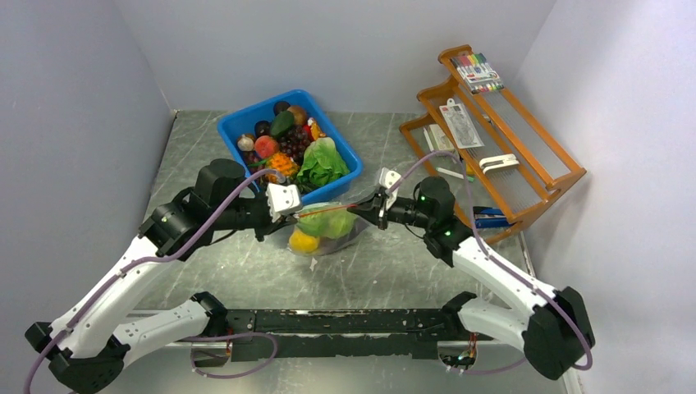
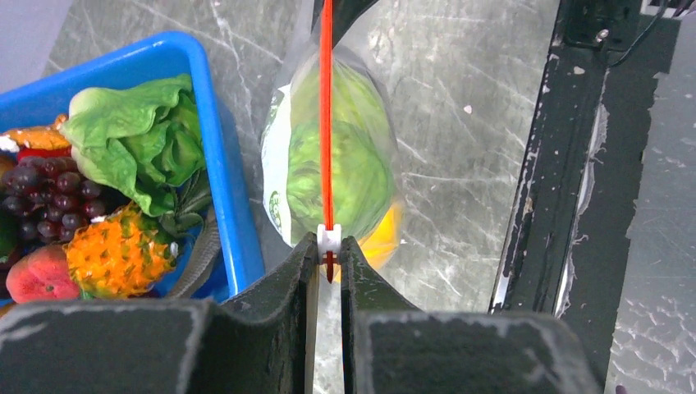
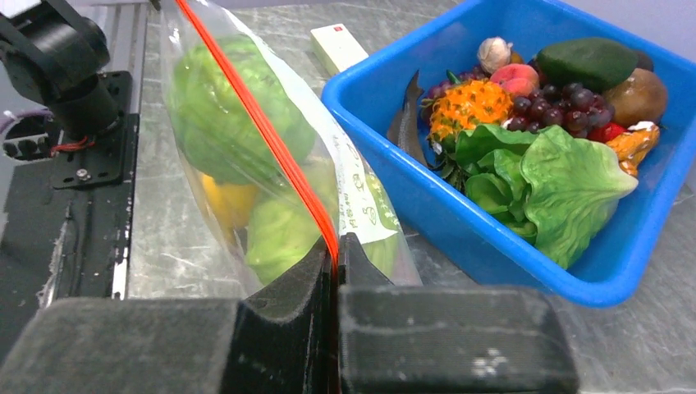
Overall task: Place the food in the zip-top bag and seal the zipper
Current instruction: Zip the zipper food storage bag at the center of the board.
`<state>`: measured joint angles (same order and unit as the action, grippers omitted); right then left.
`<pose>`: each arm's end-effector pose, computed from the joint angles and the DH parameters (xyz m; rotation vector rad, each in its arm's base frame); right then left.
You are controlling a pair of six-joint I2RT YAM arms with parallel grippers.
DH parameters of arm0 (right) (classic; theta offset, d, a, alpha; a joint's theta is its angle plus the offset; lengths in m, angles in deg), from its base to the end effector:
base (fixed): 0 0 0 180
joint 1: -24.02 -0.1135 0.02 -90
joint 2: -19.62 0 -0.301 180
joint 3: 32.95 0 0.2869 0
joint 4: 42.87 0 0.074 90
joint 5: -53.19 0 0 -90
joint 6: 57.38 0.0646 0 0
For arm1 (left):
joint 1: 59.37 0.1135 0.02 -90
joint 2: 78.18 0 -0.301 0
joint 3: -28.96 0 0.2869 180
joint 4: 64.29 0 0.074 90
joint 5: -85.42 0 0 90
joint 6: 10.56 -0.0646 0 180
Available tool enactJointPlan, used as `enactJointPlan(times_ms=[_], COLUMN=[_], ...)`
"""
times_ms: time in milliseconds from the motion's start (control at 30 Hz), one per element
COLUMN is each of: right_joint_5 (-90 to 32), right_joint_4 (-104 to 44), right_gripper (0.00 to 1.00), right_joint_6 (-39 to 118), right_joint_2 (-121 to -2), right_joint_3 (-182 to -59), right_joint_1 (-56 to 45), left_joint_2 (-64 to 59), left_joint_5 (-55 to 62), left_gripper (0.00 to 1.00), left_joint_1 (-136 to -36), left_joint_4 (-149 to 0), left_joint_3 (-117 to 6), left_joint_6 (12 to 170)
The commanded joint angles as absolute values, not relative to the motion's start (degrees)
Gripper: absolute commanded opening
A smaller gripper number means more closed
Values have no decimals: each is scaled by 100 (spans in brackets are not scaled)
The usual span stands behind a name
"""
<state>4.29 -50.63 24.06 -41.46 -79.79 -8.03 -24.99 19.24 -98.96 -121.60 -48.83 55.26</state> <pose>0.2101 0.1816 0.2925 -1.0894 1.3544 0.9045 0.1471 -0.1555 0.4020 1.3349 1.6808 -0.6018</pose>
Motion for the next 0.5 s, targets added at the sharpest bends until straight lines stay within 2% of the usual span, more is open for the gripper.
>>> enactJointPlan(times_ms=[0,133,200,300,467], right_joint_5=[35,126,257,406,563], right_joint_4=[-4163,-3245,-2975,-2811,-2610], right_gripper=[0,0,0,0,0], right_joint_6=[2804,3368,3726,4325,4862], right_joint_2=[-3446,-2827,-2527,-2271,-2254], right_joint_3=[-8262,-8336,-8310,-8272,-8159], right_joint_1=[-579,-585,-586,-586,-584], left_joint_2=[-2823,-2804,-2785,-2811,-2828], left_joint_5=[2249,2455,2509,2463,2604], left_gripper=[7,7,13,28,62], left_joint_1=[-9883,-9882,-9871,-9882,-9882], left_joint_4=[-12066,-11697,-11529,-11167,-10857], left_joint_3=[-4774,-4643,-4560,-4421,-4420], left_joint_6=[5738,5897,5952,6102,6248])
